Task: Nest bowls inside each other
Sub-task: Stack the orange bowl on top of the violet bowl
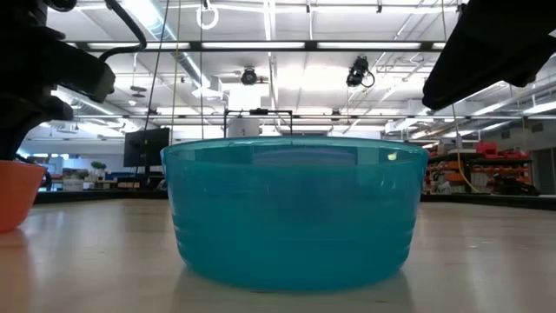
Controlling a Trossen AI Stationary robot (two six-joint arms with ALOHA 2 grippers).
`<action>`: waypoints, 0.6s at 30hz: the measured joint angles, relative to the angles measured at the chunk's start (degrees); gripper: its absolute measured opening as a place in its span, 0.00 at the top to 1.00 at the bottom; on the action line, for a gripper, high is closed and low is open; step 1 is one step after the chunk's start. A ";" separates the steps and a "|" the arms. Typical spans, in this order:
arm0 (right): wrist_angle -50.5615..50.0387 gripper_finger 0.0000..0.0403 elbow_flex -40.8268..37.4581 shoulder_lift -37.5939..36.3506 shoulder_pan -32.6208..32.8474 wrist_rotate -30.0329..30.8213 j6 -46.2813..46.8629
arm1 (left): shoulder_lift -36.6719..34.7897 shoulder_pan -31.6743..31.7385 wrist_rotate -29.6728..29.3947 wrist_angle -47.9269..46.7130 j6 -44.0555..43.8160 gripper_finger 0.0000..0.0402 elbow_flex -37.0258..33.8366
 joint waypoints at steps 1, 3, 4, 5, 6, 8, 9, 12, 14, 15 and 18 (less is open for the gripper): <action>0.00 0.83 0.00 0.00 0.00 0.00 0.00 | 0.00 0.14 -0.07 0.00 0.46 0.97 0.00; 0.00 0.83 0.00 0.00 0.00 0.00 0.00 | 0.00 0.24 -0.27 0.00 1.57 0.96 0.00; 0.00 0.83 0.00 0.00 0.00 0.04 0.00 | 0.00 0.24 -0.34 0.00 2.20 0.96 0.00; 0.00 0.83 0.00 0.00 0.00 0.21 -0.02 | 0.00 0.27 -0.39 -0.01 2.54 0.97 0.03; 0.00 0.83 0.00 0.00 0.00 0.45 -0.02 | 0.00 0.32 -0.35 -0.03 2.88 0.98 0.12; 0.00 0.83 0.00 0.00 0.00 0.96 -0.02 | 0.07 0.33 -0.37 -0.18 3.38 0.98 0.44; 0.00 0.83 0.00 0.00 0.00 1.05 -0.02 | 0.07 0.33 -0.41 -0.32 3.98 0.98 0.75; 0.00 0.83 0.00 0.00 0.00 1.42 -0.04 | 0.07 0.45 -0.48 -0.39 5.86 0.98 2.07; 0.00 0.83 0.00 0.00 0.00 1.49 -0.04 | 0.08 1.00 -0.49 -1.02 6.26 0.98 3.23; 0.00 0.83 0.00 0.00 0.00 1.49 -0.04 | 0.12 1.35 -0.58 -1.67 6.57 0.98 3.95; 0.00 0.83 0.00 0.00 0.00 1.49 0.15 | 0.15 2.67 -0.70 -4.39 8.44 0.98 6.28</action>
